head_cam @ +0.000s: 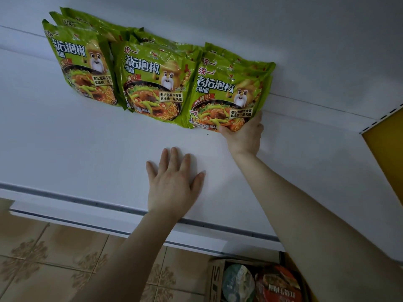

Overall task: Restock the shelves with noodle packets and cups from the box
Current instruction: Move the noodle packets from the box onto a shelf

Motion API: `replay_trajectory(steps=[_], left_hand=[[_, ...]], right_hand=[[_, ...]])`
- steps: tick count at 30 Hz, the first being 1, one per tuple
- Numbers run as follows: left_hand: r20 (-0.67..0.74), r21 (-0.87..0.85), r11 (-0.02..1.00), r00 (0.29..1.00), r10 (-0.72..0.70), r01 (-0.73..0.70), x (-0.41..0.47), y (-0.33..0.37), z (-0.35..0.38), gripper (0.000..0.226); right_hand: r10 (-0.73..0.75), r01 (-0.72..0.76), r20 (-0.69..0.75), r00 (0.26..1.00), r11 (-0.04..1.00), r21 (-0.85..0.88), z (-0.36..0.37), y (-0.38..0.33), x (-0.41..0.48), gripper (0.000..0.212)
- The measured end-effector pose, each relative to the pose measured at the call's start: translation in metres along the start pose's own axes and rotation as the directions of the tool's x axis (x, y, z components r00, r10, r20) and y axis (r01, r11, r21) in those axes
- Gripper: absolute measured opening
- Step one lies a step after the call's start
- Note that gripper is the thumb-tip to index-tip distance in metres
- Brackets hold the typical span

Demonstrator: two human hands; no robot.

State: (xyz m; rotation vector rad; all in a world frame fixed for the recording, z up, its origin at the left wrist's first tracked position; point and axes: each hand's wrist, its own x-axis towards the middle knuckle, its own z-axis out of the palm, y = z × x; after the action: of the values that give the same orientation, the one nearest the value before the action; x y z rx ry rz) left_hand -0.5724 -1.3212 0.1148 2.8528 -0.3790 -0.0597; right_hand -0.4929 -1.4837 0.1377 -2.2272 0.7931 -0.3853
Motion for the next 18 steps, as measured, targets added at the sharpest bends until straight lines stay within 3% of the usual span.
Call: replay_trajectory(steps=[11,13,15,18], left_hand=[[0.010,0.034,0.999,1.000,0.021,-0.022,0.001,-0.001,0.002,0.059],[0.005,0.028,0.999,1.000,0.031,-0.031,0.001,-0.001,0.001,0.058],[-0.002,0.004,0.999,0.999,0.035,-0.035,0.001,-0.001,0.000,0.056],[-0.079,0.007,0.980,0.977,0.197,-0.197,-0.002,0.003,-0.001,0.050]], right_hand=[[0.013,-0.012,-0.011,1.000,0.996,0.083,0.001,0.008,-0.007,0.110],[-0.003,0.003,-0.007,1.000,0.999,0.049,-0.006,0.014,-0.013,0.095],[-0.107,0.106,-0.014,0.994,0.994,-0.040,-0.016,0.020,-0.021,0.065],[-0.263,0.268,0.056,0.963,0.951,-0.157,-0.039,0.024,-0.032,0.034]])
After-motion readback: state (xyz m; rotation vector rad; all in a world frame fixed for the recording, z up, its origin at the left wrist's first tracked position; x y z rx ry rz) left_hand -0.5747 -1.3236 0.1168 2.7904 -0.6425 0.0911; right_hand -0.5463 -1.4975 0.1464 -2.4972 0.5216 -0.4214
